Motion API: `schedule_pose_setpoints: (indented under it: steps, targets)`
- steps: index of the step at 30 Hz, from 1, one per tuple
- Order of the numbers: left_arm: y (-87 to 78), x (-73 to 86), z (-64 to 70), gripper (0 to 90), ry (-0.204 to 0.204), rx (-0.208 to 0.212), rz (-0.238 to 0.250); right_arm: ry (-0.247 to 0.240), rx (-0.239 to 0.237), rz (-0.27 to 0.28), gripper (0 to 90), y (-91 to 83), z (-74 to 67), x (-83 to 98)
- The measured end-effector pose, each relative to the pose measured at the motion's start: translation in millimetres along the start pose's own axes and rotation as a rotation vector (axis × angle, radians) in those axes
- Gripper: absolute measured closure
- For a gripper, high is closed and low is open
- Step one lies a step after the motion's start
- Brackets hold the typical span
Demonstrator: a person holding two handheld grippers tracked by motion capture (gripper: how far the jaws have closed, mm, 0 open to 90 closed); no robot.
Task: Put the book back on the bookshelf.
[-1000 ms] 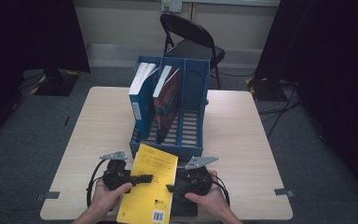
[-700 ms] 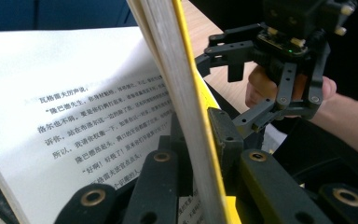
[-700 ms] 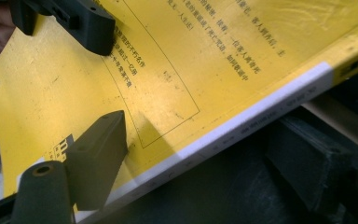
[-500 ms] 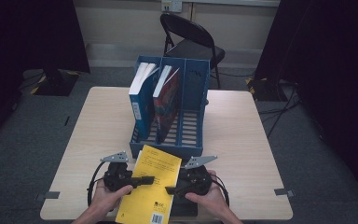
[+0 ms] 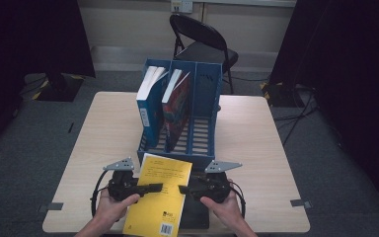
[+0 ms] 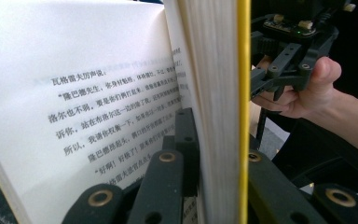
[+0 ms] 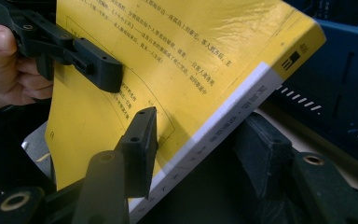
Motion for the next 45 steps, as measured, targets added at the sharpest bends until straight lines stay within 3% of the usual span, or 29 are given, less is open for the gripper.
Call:
schedule_pose_setpoints:
  steps: [5,8,13,17,20,23,36,40,43,45]
  targets:
    - [-1.9,-4.6,0.6,85.0,0.008,0.003,0.011,0.010,-0.014,0.013,54.1,-3.8,-1.1,-4.0]
    - [-4.5,-15.3,3.3,85.0,0.032,0.000,0.028,0.009,-0.021,0.053,58.3,-12.3,-4.3,-13.7]
    - [-5.9,-19.2,1.9,85.0,0.030,-0.001,0.043,0.023,-0.035,0.079,61.1,-17.7,-5.6,-20.7]
    - [-7.8,-19.6,-1.8,84.6,0.014,-0.011,0.054,0.004,-0.032,0.080,62.2,-18.6,-9.7,-26.7]
    - [-8.7,-23.2,-4.5,84.4,0.003,-0.021,0.079,-0.050,-0.015,0.083,64.1,-22.5,-16.9,-38.1]
    - [-8.5,-25.5,-5.4,84.4,0.001,-0.021,0.092,-0.063,-0.008,0.091,65.2,-24.4,-19.1,-42.4]
    - [-8.0,-51.7,4.1,85.1,0.085,-0.024,0.141,-0.084,-0.012,0.195,74.6,-48.5,-27.9,-58.5]
    - [-9.0,-56.7,10.6,84.0,0.112,0.004,0.174,-0.155,-0.001,0.207,76.3,-60.9,-35.8,-64.2]
    - [-6.4,-54.4,15.8,82.5,0.172,-0.036,0.139,-0.207,0.021,0.214,76.6,-63.6,-41.3,-60.5]
    - [-4.7,-50.8,15.0,82.5,0.157,-0.020,0.151,-0.213,0.021,0.217,76.6,-63.4,-40.8,-58.5]
Point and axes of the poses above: each handheld gripper's, and its own axes: y roughly forward along the jaws, x roughly out of its underside, z roughly to its right, the point moved 2 cm from there along y, roughly forward along the jaws, and after that the axes turned 11 degrees about y, right-handed, at the moved point
